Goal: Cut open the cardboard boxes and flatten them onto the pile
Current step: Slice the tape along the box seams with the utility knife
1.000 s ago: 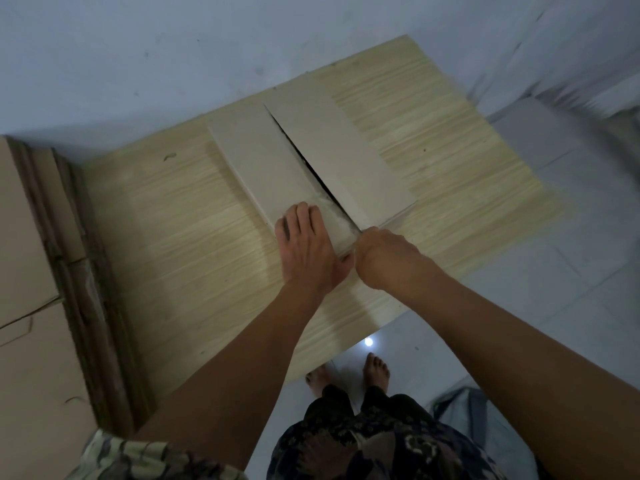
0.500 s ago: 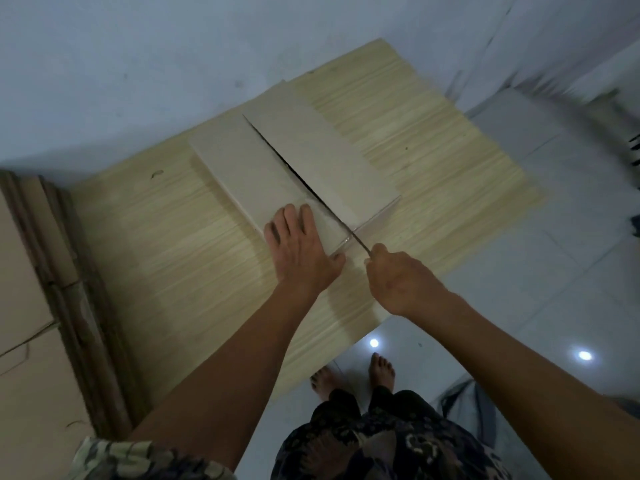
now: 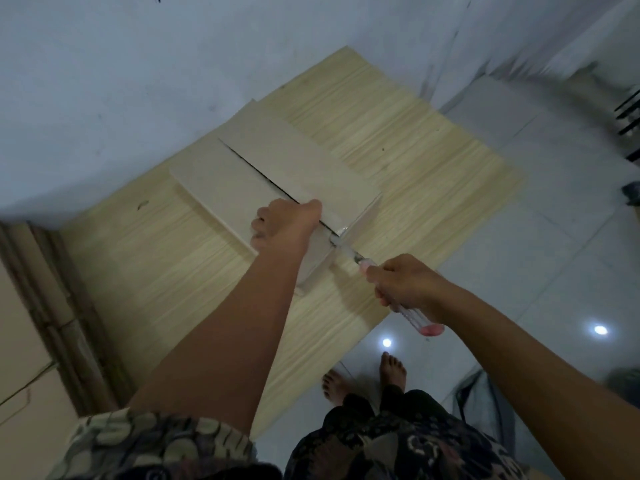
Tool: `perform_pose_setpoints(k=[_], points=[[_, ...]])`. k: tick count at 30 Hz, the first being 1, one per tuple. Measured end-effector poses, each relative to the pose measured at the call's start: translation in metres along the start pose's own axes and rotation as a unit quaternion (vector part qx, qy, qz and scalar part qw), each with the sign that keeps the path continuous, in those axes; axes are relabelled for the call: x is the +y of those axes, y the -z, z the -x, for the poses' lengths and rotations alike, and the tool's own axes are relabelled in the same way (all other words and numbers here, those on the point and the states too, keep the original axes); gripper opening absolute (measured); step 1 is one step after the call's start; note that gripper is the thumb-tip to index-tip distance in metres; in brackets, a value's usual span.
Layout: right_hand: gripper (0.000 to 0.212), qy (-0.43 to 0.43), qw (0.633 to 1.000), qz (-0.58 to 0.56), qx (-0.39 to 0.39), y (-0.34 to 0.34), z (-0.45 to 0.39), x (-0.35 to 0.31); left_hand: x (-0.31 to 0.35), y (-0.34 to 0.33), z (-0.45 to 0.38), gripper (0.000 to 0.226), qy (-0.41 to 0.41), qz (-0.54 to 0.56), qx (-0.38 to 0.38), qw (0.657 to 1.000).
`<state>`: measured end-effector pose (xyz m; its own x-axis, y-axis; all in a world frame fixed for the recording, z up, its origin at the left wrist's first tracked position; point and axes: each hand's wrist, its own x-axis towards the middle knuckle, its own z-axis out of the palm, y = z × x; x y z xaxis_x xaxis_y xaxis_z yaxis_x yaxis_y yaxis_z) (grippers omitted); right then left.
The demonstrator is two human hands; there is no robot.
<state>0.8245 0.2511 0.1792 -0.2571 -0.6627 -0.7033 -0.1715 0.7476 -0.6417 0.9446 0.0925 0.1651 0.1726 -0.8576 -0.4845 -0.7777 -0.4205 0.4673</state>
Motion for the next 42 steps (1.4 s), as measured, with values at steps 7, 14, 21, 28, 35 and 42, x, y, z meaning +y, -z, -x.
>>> perform_pose_setpoints(k=[7,14,21,28,35,42], points=[[0.039,0.004,0.999,-0.007,0.038,0.001,-0.008,-0.011,0.003,-0.017,0.012,0.046,-0.041,-0.038,-0.011,0.998],[0.038,0.022,0.997,0.046,0.057,0.016,-0.009,0.000,-0.001,-0.032,0.006,0.028,-0.084,0.032,0.034,0.995],[0.038,0.050,0.990,0.115,0.070,0.028,-0.016,-0.002,-0.008,-0.038,0.004,0.032,-0.106,0.018,0.027,0.994],[0.040,0.013,0.983,0.087,0.163,0.036,-0.038,-0.005,-0.013,-0.039,0.001,0.034,-0.107,0.047,0.035,0.993],[0.037,0.021,0.995,0.090,-0.027,0.046,-0.022,-0.012,-0.014,-0.034,0.013,0.027,-0.182,0.015,0.054,0.982],[0.022,0.044,0.987,0.032,-0.154,0.046,-0.013,0.005,-0.053,-0.025,-0.011,0.033,-0.512,-0.185,0.090,0.834]])
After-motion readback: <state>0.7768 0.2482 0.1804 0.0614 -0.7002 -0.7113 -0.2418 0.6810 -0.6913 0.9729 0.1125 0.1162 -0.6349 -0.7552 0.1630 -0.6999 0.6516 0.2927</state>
